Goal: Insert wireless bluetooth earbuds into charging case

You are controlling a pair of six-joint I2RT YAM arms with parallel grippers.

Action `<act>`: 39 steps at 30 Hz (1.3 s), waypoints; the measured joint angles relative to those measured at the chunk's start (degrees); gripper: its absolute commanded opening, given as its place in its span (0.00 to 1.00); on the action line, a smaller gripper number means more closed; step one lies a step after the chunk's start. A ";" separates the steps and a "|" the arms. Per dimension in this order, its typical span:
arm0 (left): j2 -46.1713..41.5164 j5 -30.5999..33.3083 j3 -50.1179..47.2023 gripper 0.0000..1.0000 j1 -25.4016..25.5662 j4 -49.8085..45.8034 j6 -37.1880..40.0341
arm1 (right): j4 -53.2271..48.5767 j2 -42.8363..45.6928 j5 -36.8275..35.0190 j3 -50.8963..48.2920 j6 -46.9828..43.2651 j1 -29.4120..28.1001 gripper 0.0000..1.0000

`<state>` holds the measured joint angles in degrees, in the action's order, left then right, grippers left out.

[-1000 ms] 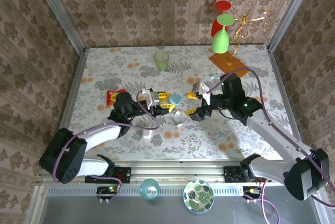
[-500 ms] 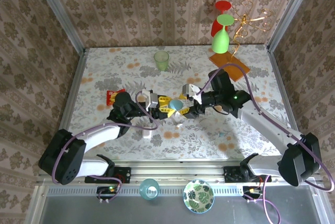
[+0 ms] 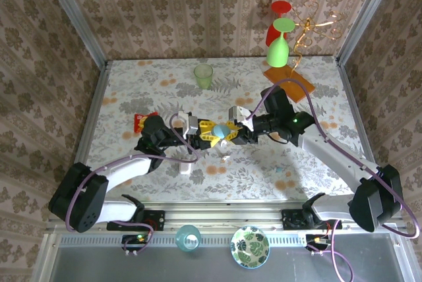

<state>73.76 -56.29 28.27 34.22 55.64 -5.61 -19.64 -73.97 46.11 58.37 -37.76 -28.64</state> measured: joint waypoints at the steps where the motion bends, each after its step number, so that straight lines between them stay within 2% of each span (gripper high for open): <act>1: 0.00 0.15 0.00 0.55 0.02 0.02 0.20 | 0.00 0.00 0.00 0.00 0.02 0.00 0.23; 6: -0.85 2.16 0.00 0.72 0.20 -3.15 3.15 | -0.44 0.24 -1.57 0.07 0.48 -0.02 0.23; 14: -6.91 6.32 2.99 0.73 1.62 -21.40 14.27 | -5.07 0.76 -5.16 1.57 0.98 -0.02 0.21; 17: -7.17 8.24 4.90 0.71 2.60 -26.14 16.28 | -5.92 0.85 -5.97 2.03 1.57 -0.13 0.21; 21: -6.86 9.27 5.16 0.58 3.56 -28.96 17.64 | -6.54 0.94 -6.64 2.49 1.95 -0.87 0.21; 23: -6.45 9.42 5.16 0.56 3.93 -29.53 18.05 | -6.58 0.94 -6.71 2.95 1.97 -1.36 0.21; 33: -5.99 9.70 5.14 0.54 4.02 -26.99 17.38 | -6.82 0.83 -6.71 3.58 1.95 -1.90 0.21; 39: -5.81 9.84 5.14 0.46 4.02 -23.43 16.09 | -7.43 0.50 -6.71 3.80 1.97 -1.99 0.21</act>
<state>67.94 -46.46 33.41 38.24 32.21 10.48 -27.07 -73.47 39.40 62.17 -35.79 -30.63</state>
